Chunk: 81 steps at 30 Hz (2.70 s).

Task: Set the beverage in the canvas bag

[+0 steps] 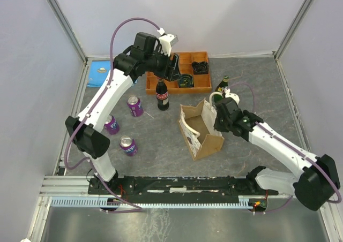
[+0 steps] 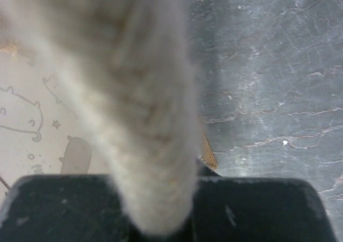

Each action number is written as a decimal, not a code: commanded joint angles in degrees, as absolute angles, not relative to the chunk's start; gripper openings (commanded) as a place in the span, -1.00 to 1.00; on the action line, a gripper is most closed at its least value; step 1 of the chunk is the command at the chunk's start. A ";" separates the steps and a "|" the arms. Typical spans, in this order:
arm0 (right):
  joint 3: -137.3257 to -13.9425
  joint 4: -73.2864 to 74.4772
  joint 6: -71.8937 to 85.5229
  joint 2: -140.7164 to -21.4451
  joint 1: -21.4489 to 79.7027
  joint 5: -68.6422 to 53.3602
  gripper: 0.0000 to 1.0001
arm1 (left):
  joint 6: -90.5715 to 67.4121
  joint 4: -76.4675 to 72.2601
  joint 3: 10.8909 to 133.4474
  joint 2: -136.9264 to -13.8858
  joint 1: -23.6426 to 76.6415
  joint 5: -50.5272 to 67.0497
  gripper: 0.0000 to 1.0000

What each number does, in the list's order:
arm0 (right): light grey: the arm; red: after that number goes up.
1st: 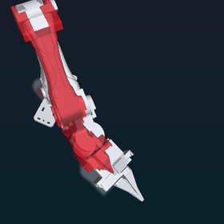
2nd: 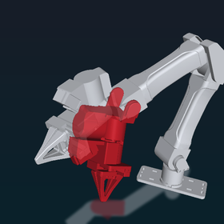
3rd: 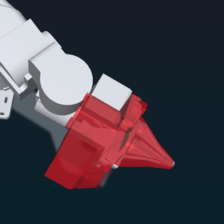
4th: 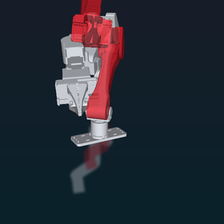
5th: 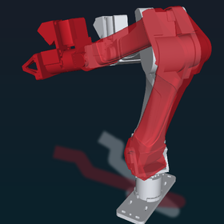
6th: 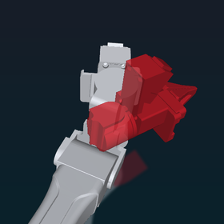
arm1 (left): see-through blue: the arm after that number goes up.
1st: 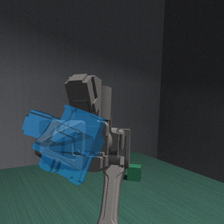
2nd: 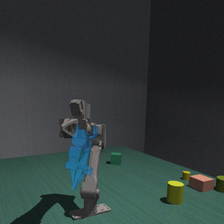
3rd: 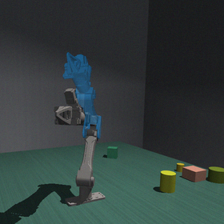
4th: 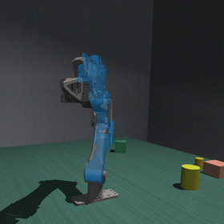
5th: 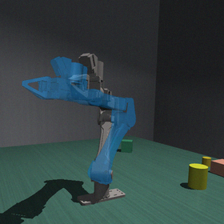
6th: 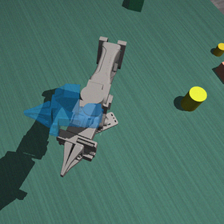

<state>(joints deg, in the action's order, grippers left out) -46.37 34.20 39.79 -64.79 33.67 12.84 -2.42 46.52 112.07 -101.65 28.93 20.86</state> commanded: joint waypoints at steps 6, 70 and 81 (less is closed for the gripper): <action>-55.40 38.76 55.97 -72.21 42.11 28.25 -1.00 | -5.84 43.20 106.33 -94.87 25.68 21.82 0.39; -79.65 74.13 67.50 -62.98 54.84 40.76 0.99 | 4.43 52.70 93.49 -99.65 15.58 -5.23 0.85; -78.63 74.69 67.99 -62.71 54.82 40.77 0.99 | 5.35 52.87 93.72 -103.56 14.42 -4.85 0.86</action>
<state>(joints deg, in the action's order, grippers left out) -78.26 73.97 67.57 -62.65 54.54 38.87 2.83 53.10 93.17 -101.91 15.40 -5.04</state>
